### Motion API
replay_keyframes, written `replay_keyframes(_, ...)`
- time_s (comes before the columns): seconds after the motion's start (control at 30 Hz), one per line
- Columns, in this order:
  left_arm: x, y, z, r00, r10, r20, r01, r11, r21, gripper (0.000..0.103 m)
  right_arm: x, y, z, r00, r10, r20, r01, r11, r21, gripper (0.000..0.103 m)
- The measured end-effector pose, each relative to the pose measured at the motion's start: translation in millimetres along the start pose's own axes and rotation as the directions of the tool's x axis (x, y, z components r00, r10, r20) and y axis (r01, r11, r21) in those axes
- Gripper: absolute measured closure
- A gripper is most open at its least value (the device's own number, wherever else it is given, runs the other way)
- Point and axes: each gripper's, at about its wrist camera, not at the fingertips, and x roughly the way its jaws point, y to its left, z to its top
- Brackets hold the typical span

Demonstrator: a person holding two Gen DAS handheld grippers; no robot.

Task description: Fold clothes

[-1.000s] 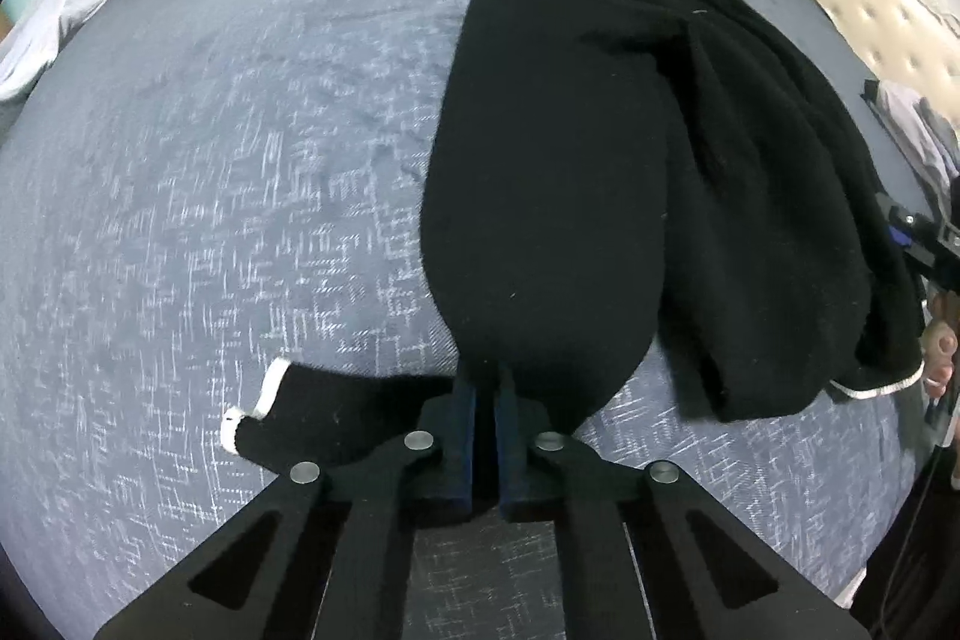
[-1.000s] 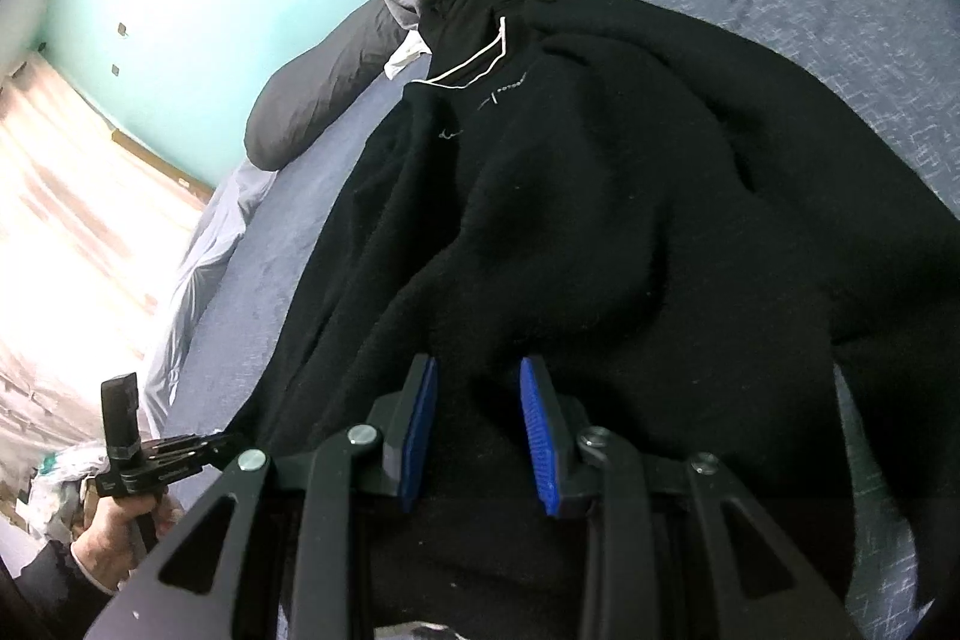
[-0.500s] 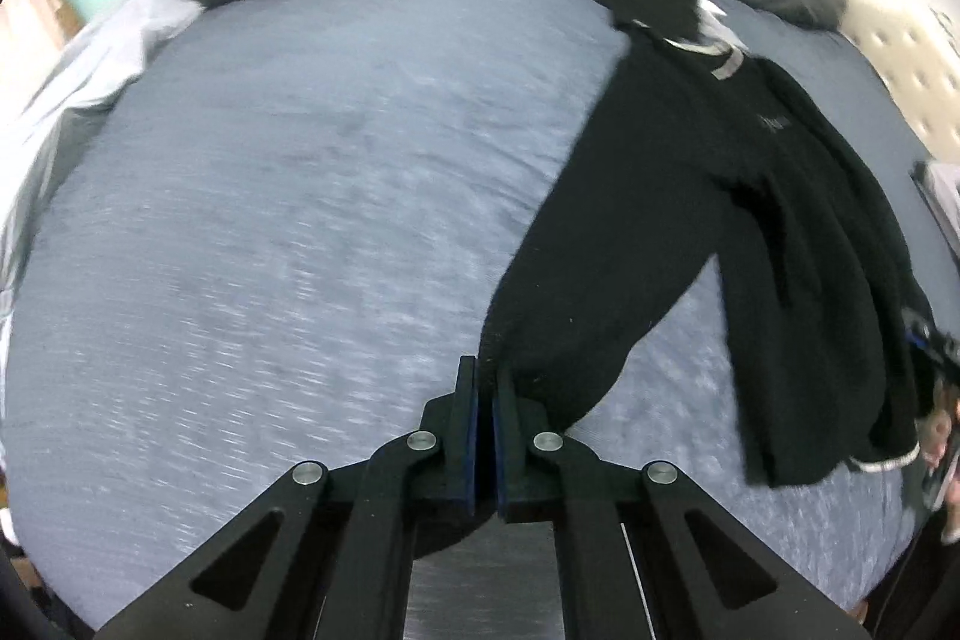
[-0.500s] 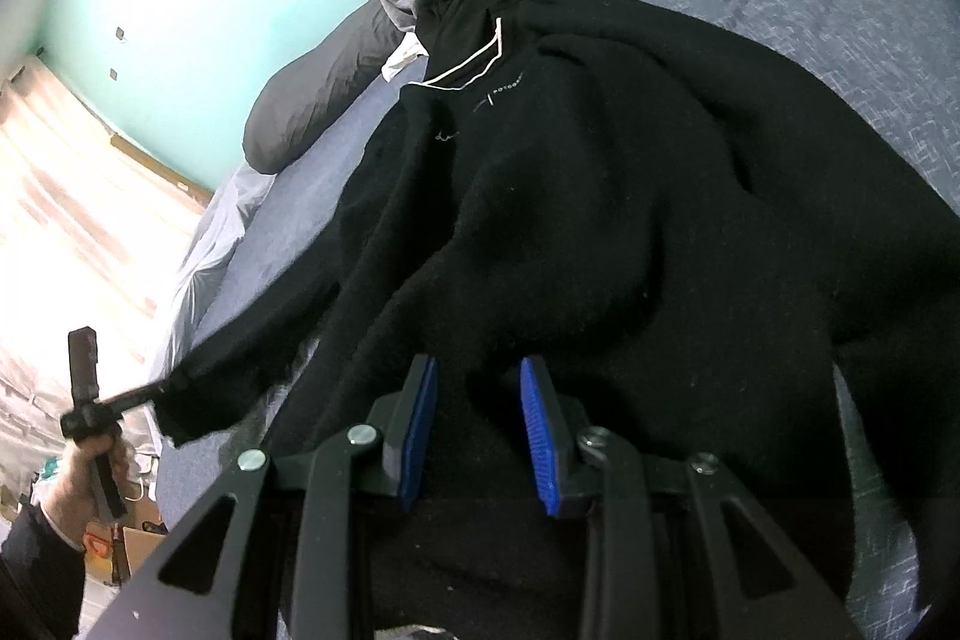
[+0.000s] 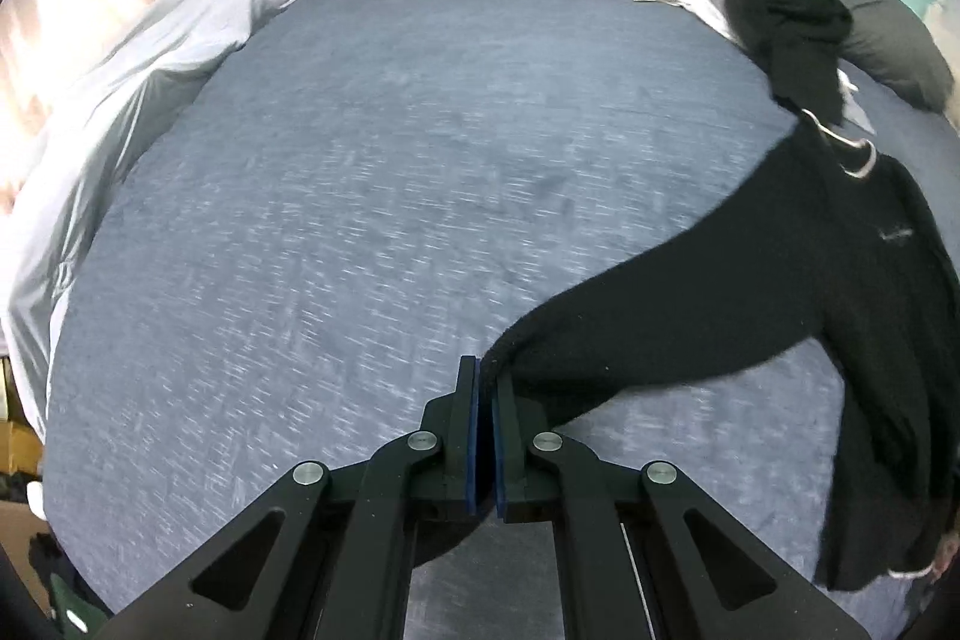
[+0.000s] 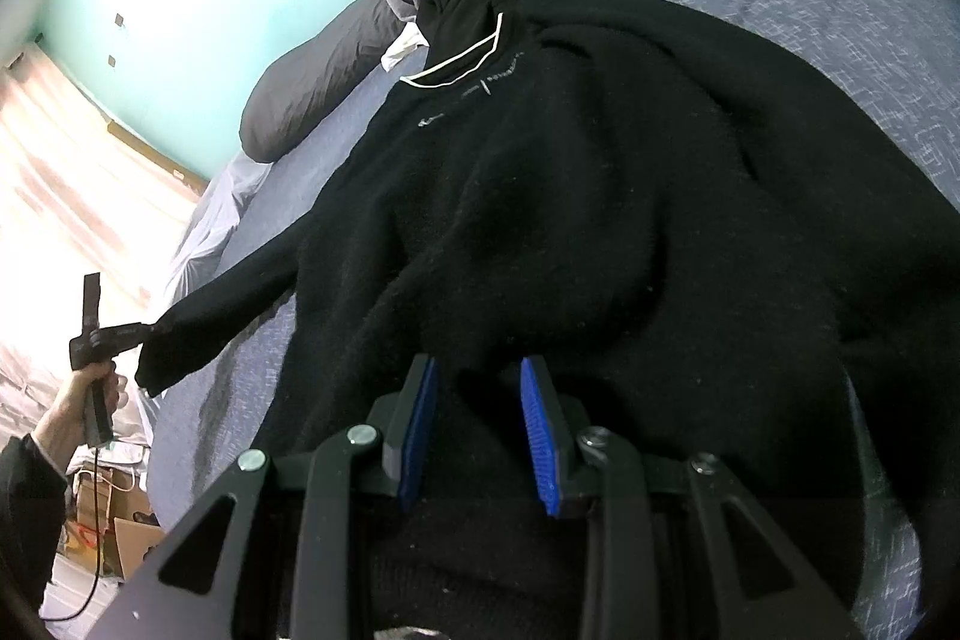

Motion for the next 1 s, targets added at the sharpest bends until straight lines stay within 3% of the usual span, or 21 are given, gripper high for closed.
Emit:
replay_keyframes(0.23, 26, 9, 7, 1.000, 0.014, -0.027, -0.015, 0.999, -0.033, 0.100, 3, -1, -1, 1.000, -0.009, -0.005, 0.009, 1.000, -0.002, 0.074)
replay_keyframes(0.43, 27, 8, 5, 0.999, -0.022, -0.029, 0.019, 0.995, -0.098, 0.097, 4, 2, 0, 1.000, -0.014, -0.004, 0.014, 1.000, 0.003, 0.074)
replay_keyframes(0.5, 20, 8, 3, 0.999, -0.028, -0.025, 0.025, 0.994, -0.107, 0.093, 2, 2, 1, 1.000, -0.012, -0.001, 0.012, 1.000, 0.007, 0.074)
replay_keyframes(0.57, 10, 6, -2, 1.000, -0.024, -0.011, 0.022, 0.994, -0.109, 0.080, -3, 1, 2, 1.000, -0.008, 0.009, 0.008, 1.000, 0.013, 0.074)
replay_keyframes(0.63, 1, 6, -6, 1.000, -0.027, -0.003, 0.027, 0.993, -0.119, 0.078, -9, 1, 3, 1.000, -0.006, 0.015, 0.006, 1.000, 0.019, 0.074)
replay_keyframes(0.73, -16, 1, -16, 0.997, -0.076, 0.007, 0.077, 0.988, -0.131, 0.077, -18, 0, 7, 1.000, -0.016, 0.011, 0.016, 1.000, 0.022, 0.067)
replay_keyframes(0.83, -37, -19, -30, 0.990, -0.142, 0.013, 0.142, 0.987, -0.078, 0.077, -25, 2, 8, 0.999, -0.036, -0.001, 0.036, 0.999, 0.013, 0.062)
replay_keyframes(1.0, -62, -73, -66, 0.958, -0.285, -0.020, 0.285, 0.959, 0.010, 0.075, -40, 6, 8, 0.998, -0.057, -0.030, 0.057, 0.998, 0.001, 0.061)
